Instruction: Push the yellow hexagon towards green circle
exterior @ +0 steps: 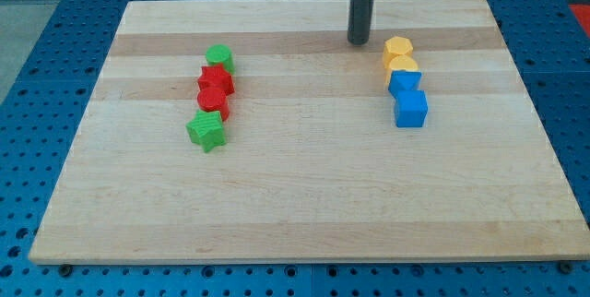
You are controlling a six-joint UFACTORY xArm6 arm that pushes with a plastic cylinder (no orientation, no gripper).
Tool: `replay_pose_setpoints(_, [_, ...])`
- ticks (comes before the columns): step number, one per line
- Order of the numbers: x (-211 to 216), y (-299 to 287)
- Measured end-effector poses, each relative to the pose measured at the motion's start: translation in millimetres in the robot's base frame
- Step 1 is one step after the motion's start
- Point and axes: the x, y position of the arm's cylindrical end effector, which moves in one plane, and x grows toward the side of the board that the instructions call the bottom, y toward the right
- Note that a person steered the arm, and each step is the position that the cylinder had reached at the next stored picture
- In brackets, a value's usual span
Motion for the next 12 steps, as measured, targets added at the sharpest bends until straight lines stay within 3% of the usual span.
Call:
replay_pose_setpoints(5, [15.8,70.5])
replay_pose_setpoints(12, [36.0,61.7])
